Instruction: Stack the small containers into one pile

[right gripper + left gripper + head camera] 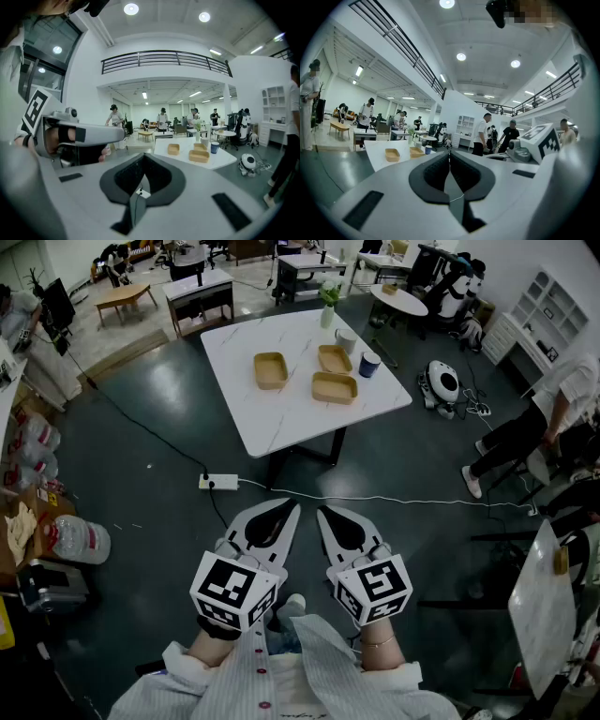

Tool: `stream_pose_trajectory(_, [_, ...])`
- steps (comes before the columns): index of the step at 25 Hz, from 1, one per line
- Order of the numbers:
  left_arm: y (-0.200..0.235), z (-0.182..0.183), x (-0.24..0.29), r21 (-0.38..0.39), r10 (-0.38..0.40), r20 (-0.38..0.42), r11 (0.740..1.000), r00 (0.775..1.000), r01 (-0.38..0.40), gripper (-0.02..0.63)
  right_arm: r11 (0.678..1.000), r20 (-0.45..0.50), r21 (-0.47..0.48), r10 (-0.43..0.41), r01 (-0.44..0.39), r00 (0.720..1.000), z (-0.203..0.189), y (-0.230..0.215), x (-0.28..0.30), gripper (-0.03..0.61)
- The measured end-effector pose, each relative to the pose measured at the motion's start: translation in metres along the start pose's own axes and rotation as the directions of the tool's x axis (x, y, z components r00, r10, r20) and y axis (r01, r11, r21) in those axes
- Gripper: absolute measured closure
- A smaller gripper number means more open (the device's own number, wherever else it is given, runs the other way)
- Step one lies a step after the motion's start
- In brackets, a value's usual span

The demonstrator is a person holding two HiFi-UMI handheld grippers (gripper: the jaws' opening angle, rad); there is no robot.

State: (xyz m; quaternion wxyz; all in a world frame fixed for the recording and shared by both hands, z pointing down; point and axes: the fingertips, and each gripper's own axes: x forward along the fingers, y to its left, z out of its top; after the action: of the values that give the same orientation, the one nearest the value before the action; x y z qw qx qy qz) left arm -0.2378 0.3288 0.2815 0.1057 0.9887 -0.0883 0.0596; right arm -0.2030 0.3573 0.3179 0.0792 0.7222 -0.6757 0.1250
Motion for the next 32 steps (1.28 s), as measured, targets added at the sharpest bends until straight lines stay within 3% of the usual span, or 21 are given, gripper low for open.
stream_pose_trajectory(7, [-0.007, 0.002, 0.002, 0.016, 0.03, 0.008, 0.999, 1.0, -0.03, 0.592, 1.0, 0.009, 0.007, 0.019, -0.019, 1.0, -0.002, -0.004, -0.01, 0.568])
stream_pose_trajectory(18, [0.004, 0.004, -0.027, 0.005, 0.201, 0.07, 0.979, 0.977, -0.202, 0.592, 0.998, 0.017, -0.011, 0.068, -0.068, 0.998, -0.018, -0.015, -0.039, 0.568])
stream_pose_trajectory(25, [0.01, -0.004, -0.012, -0.007, 0.197, 0.06, 0.98, 0.979, -0.197, 0.592, 0.997, -0.014, -0.009, 0.077, -0.077, 0.997, -0.032, -0.023, -0.023, 0.568])
stream_pose_trajectory(32, [0.042, 0.001, 0.037, -0.009, 0.152, 0.051, 0.988, 0.987, -0.152, 0.592, 0.998, -0.034, 0.001, 0.068, -0.068, 0.997, -0.028, -0.049, 0.026, 0.568])
